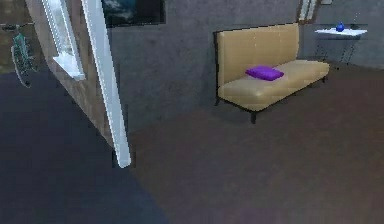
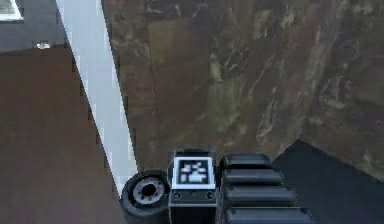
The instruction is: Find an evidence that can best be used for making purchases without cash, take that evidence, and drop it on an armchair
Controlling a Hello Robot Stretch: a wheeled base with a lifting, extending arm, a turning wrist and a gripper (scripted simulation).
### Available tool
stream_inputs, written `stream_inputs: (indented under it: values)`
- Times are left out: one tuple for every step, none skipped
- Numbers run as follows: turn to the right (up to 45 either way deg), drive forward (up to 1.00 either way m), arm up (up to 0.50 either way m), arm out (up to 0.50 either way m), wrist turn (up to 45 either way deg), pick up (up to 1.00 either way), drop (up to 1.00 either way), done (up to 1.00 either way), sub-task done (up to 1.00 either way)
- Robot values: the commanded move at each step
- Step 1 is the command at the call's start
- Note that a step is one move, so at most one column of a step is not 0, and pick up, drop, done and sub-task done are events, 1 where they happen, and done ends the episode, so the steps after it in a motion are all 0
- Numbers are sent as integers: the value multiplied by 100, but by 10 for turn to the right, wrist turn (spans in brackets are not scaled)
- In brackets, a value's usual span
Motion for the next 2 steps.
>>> stream_inputs:
  values:
    - [0,45,0,0,0,0,0,0,0]
    - [450,0,0,0,0,0,0,0,0]
